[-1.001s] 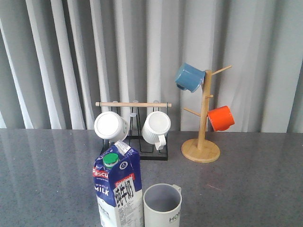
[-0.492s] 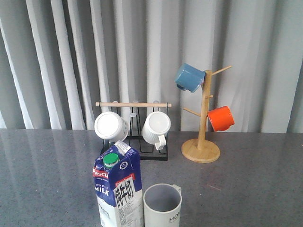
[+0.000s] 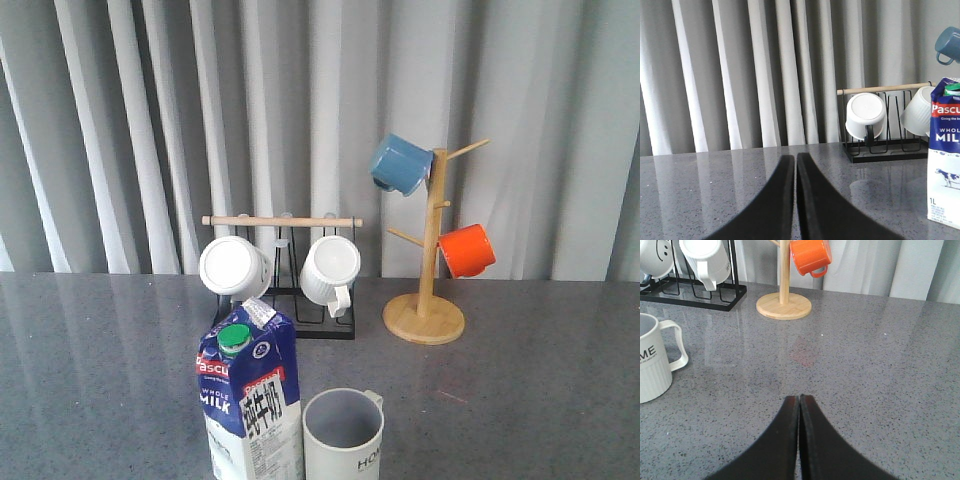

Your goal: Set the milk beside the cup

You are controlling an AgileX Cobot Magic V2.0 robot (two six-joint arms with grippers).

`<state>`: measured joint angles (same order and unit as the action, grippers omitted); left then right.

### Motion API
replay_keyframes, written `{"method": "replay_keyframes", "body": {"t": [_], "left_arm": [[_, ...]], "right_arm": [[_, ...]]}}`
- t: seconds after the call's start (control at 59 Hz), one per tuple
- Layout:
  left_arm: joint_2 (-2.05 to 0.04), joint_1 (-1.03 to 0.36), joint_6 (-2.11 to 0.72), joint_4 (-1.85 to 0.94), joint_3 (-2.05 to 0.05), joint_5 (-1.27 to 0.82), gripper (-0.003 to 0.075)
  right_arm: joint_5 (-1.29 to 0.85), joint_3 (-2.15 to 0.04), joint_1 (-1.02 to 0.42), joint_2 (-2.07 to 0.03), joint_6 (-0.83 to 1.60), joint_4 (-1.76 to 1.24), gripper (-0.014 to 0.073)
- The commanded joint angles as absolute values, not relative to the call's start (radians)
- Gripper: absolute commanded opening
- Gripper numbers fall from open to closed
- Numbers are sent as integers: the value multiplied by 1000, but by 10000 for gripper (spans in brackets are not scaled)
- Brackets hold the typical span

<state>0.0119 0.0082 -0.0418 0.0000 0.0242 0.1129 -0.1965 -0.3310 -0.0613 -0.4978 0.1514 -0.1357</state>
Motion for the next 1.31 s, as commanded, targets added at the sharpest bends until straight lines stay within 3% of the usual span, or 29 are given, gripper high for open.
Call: {"method": "replay_keyframes", "body": {"t": [0.0, 0.237, 0.475, 0.577, 1.289], "left_arm": [[24, 10, -37, -8, -4, 189, -6], [24, 10, -37, -8, -4, 189, -6], [24, 10, -37, -8, -4, 189, -6], [24, 10, -37, -8, -4, 189, -6], [24, 10, -37, -8, -4, 188, -6]], "right_arm": [[-139, -356, -53, -472, 161, -126, -4], [-167, -306, 14, -295, 148, -78, -4], [130, 19, 84, -46, -7, -58, -4], [42, 35, 84, 26, -31, 0, -4], [-72, 38, 82, 26, 37, 9, -4]]}}
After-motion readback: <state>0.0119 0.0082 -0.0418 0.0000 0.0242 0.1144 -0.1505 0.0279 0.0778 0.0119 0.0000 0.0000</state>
